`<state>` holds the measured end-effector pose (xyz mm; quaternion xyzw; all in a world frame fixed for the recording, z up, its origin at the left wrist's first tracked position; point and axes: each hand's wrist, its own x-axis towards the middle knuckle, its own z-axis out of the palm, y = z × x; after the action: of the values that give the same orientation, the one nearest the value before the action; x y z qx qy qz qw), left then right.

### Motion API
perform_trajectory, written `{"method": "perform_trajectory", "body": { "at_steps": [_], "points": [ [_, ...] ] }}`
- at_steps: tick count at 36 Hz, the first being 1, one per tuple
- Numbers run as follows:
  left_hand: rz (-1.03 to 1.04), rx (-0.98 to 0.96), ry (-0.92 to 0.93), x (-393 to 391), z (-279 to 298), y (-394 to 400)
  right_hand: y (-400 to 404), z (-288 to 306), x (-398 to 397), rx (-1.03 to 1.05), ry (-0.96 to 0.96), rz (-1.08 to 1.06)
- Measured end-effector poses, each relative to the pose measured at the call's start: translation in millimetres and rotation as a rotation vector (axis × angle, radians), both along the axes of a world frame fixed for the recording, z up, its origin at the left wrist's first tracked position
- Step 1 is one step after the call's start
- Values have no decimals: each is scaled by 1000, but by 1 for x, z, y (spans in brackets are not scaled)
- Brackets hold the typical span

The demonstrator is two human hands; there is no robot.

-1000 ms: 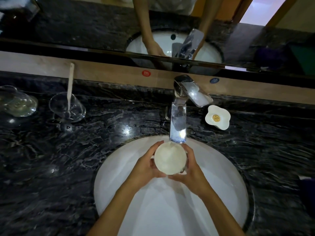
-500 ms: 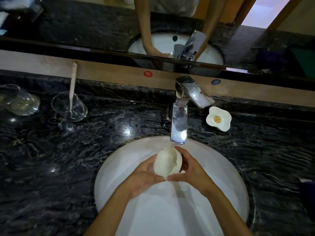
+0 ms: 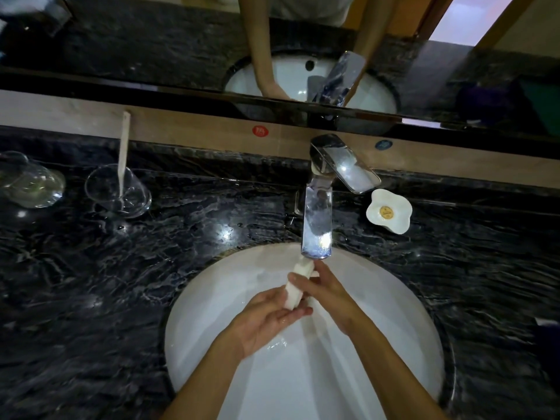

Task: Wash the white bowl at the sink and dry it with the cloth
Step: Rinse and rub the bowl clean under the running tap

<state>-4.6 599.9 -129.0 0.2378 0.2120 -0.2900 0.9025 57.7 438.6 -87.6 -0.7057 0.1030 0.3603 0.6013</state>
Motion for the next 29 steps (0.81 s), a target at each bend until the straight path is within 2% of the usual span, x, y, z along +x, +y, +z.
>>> {"method": "perform_trajectory", "body": {
  "at_steps": [8, 12, 16, 21, 29],
  "points": [
    [68, 33, 20, 4, -1, -2, 2, -3, 2, 43, 14, -15],
    [6, 23, -14, 5, 1, 0, 2, -3, -1, 88, -2, -34],
    [-19, -37, 57, 7, 7, -1, 4, -1, -6, 91, -28, -40],
    [-85, 28, 113, 8, 6, 2, 0, -2, -6, 65, -53, -51],
    [-84, 18, 58, 25, 4, 5, -12, -5, -7, 62, -77, -13]
  ]
}}
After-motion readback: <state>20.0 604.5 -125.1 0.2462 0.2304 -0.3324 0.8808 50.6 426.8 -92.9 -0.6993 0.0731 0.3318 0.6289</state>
